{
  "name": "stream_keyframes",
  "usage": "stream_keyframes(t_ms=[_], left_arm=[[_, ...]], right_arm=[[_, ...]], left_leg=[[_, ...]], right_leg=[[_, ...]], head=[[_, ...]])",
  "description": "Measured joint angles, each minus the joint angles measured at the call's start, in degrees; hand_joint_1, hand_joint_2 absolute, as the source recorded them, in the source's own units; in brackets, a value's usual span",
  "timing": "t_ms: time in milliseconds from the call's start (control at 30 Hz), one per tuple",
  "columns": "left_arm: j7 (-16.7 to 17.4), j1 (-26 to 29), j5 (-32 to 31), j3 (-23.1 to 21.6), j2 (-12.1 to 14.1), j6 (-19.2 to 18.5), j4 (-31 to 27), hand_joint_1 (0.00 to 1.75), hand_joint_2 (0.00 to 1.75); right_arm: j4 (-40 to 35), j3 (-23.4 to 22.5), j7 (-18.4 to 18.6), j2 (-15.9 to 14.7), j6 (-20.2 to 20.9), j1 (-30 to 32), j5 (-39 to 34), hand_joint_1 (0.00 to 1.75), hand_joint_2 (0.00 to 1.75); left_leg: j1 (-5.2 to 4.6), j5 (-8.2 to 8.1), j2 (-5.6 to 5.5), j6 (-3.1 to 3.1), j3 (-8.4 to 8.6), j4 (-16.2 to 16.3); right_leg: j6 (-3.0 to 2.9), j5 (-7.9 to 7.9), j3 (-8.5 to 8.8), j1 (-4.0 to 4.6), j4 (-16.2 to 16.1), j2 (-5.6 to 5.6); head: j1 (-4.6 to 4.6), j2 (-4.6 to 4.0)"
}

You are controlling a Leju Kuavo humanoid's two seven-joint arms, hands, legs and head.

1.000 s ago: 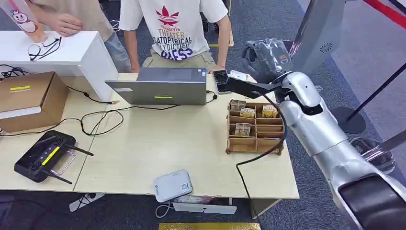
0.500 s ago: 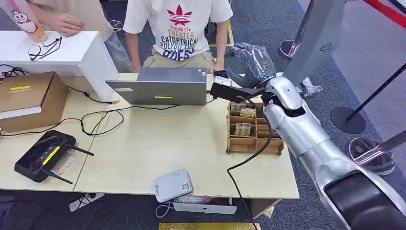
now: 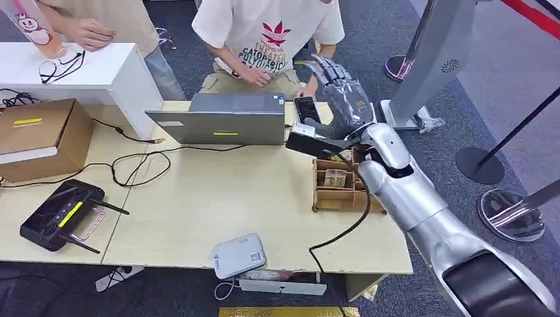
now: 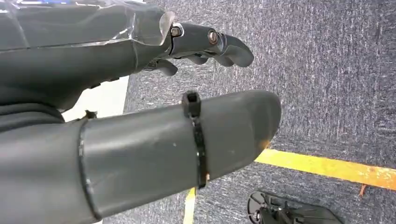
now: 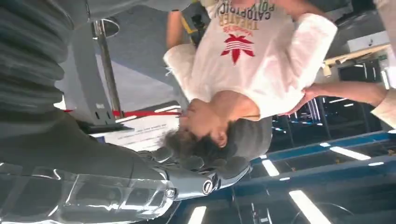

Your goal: Pass the card to the sensor for recognition and then transmit it.

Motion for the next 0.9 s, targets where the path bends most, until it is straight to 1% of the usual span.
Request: stream_keyframes(t_ms=[33, 67, 133, 200, 267, 300, 333, 400, 467, 500, 533, 567, 600, 667, 700, 733, 800, 833, 900], left_arm=[[-0.20, 0.14, 0.02, 0.00, 0.00, 0.04, 0.00, 0.00, 0.00], [-0.33, 0.27, 0.02, 0.00, 0.00, 0.07, 0.00, 0.00, 0.00], [-0.44, 0.46, 0.02, 0.00, 0.00, 0.09, 0.00, 0.00, 0.00], [-0.46, 0.55, 0.02, 0.00, 0.00, 0.11, 0.00, 0.00, 0.00], [-0.48, 0.53, 0.00, 0.04, 0.00, 0.11, 0.00, 0.00, 0.00], [-0.48, 0.63, 0.00, 0.09, -0.02, 0.09, 0.00, 0.00, 0.00], [-0.48, 0.72, 0.02, 0.11, -0.02, 0.09, 0.00, 0.00, 0.00], [-0.51, 0.70, 0.02, 0.20, -0.02, 0.09, 0.00, 0.00, 0.00], [-0.59, 0.73, 0.04, 0.35, -0.09, 0.09, 0.00, 0.00, 0.00], [-0.70, 0.77, 0.13, 0.39, -0.09, 0.09, 0.00, 0.00, 0.00], [-0.81, 0.81, 0.17, 0.42, -0.09, 0.09, 0.00, 0.00, 0.00], [-0.86, 0.82, 0.20, 0.44, -0.09, 0.09, 0.00, 0.00, 0.00], [-0.86, 0.82, 0.22, 0.46, -0.09, 0.09, 0.00, 0.00, 0.00], [-0.86, 0.79, 0.37, 0.48, -0.09, 0.09, 0.00, 0.00, 0.00], [-0.86, 0.80, 0.37, 0.50, -0.09, 0.09, 0.00, 0.00, 0.00], [-0.86, 0.83, 0.48, 0.55, -0.09, 0.09, 0.00, 0.00, 0.00], [-0.86, 0.82, 0.63, 0.83, -0.09, 0.09, 0.00, 0.00, 0.00], [-0.86, 0.82, 0.72, 0.92, -0.07, 0.09, 0.00, 0.00, 0.00], [-0.86, 0.83, 0.83, 1.05, -0.07, 0.09, 0.00, 0.00, 0.00]], right_arm=[[-0.90, -0.37, 0.09, -0.26, -0.15, 1.00, 0.44, 0.21, 1.75], [-2.12, -0.85, 0.15, -0.68, -0.28, 2.23, 0.99, 0.21, 1.75], [-4.07, -1.86, 0.41, -1.51, -0.48, 4.62, 1.77, 0.35, 1.75], [-5.69, -2.87, 0.59, -2.23, -0.50, 6.40, 2.21, 0.42, 1.75], [-8.58, -4.36, 0.83, -3.76, -0.90, 9.66, 3.11, 0.51, 1.75], [-9.77, -4.99, 0.83, -4.22, -1.03, 11.11, 3.34, 0.59, 1.75], [-10.50, -5.43, 0.94, -4.62, -1.07, 12.39, 3.57, 0.59, 1.75], [-12.27, -6.37, 1.09, -5.49, -1.16, 14.49, 3.78, 0.65, 1.75], [-14.10, -7.26, 1.53, -6.36, -1.31, 16.59, 3.85, 0.65, 1.75], [-14.80, -7.63, 1.77, -6.73, -1.38, 17.67, 3.85, 0.73, 1.75], [-15.61, -8.13, 1.88, -7.17, -1.47, 18.74, 3.87, 0.79, 1.75], [-16.21, -8.51, 1.97, -7.46, -1.49, 19.68, 3.87, 0.79, 1.75], [-16.77, -8.81, 2.12, -7.76, -1.53, 20.42, 3.89, 0.87, 1.75], [-17.56, -9.23, 2.25, -8.26, -1.66, 21.79, 4.24, 0.87, 1.75], [-18.02, -9.44, 2.36, -8.48, -1.73, 22.43, 4.59, 0.91, 1.75], [-18.43, -9.71, 2.40, -8.59, -1.79, 23.06, 4.81, 0.98, 1.75], [-19.00, -10.04, 2.78, -8.90, -1.79, 24.07, 4.90, 0.98, 1.75], [-19.20, -10.15, 2.82, -9.07, -1.82, 24.54, 4.90, 1.03, 1.75], [-19.68, -10.39, 2.88, -9.51, -1.81, 25.54, 4.88, 1.01, 1.75]], left_leg=[[0.00, 0.00, 0.00, 0.00, 0.00, 0.00], [0.00, 0.00, -0.01, 0.00, 0.00, 0.00], [0.00, -0.01, -0.04, 0.01, -0.02, 0.00], [-0.01, -0.02, -0.03, 0.02, -0.01, 0.00], [0.00, -0.03, -0.07, 0.03, 0.00, 0.00], [-0.01, -0.03, -0.09, 0.03, -0.03, 0.00], [-0.01, -0.04, -0.07, 0.02, -0.03, 0.00], [-0.01, -0.05, -0.05, 0.01, -0.02, 0.00], [0.00, -0.05, -0.07, 0.01, -0.02, 0.00], [0.00, -0.05, -0.07, 0.01, -0.03, 0.00], [0.00, -0.05, -0.07, 0.01, -0.03, 0.00], [0.00, -0.05, -0.07, 0.01, -0.03, 0.00], [0.00, -0.05, -0.05, 0.01, -0.03, 0.00], [0.00, -0.05, -0.03, 0.01, -0.02, 0.00], [0.00, -0.05, -0.04, 0.01, -0.02, 0.00], [0.00, -0.05, -0.04, 0.01, -0.03, 0.00], [0.00, -0.05, -0.04, 0.01, -0.02, 0.00], [-0.01, -0.05, -0.05, 0.01, -0.02, 0.00], [-0.01, -0.05, -0.05, 0.01, -0.02, 0.00]], right_leg=[[0.00, 0.00, 0.00, 0.00, 0.00, -0.01], [0.00, 0.00, -0.01, 0.00, -0.01, -0.01], [0.01, -0.01, 0.00, 0.00, -0.01, -0.05], [0.01, -0.01, -0.01, -0.01, -0.01, -0.03], [0.03, -0.02, 0.04, 0.00, -0.03, -0.08], [0.02, -0.02, 0.02, -0.01, -0.03, -0.09], [0.02, -0.02, -0.01, -0.01, -0.03, -0.07], [0.02, -0.02, -0.01, -0.01, -0.03, -0.06], [0.02, -0.02, 0.00, 0.00, -0.03, -0.07], [0.02, -0.03, 0.00, 0.00, -0.03, -0.08], [0.02, -0.03, 0.00, 0.00, -0.03, -0.07], [0.02, -0.03, 0.00, 0.00, -0.03, -0.07], [0.02, -0.02, 0.00, 0.00, -0.03, -0.05], [0.02, -0.02, 0.00, 0.00, -0.03, -0.04], [0.02, -0.02, 0.00, 0.00, -0.03, -0.04], [0.02, -0.02, 0.00, -0.01, -0.03, -0.05], [0.02, -0.02, 0.00, 0.00, -0.03, -0.05], [0.02, -0.02, 0.00, -0.01, -0.03, -0.05], [0.02, -0.02, 0.00, -0.01, -0.03, -0.05]], head=[[0.00, 0.00], [0.00, 0.00], [0.02, 0.00], [0.00, 0.00], [0.05, 0.00], [0.00, 0.00], [-0.02, 0.00], [0.00, 0.00], [0.00, 0.00], [0.00, 0.00], [0.00, 0.00], [0.00, 0.00], [0.00, 0.00], [0.00, 0.00], [0.00, 0.00], [0.00, 0.00], [0.00, 0.00], [0.00, 0.00], [-0.02, 0.00]])
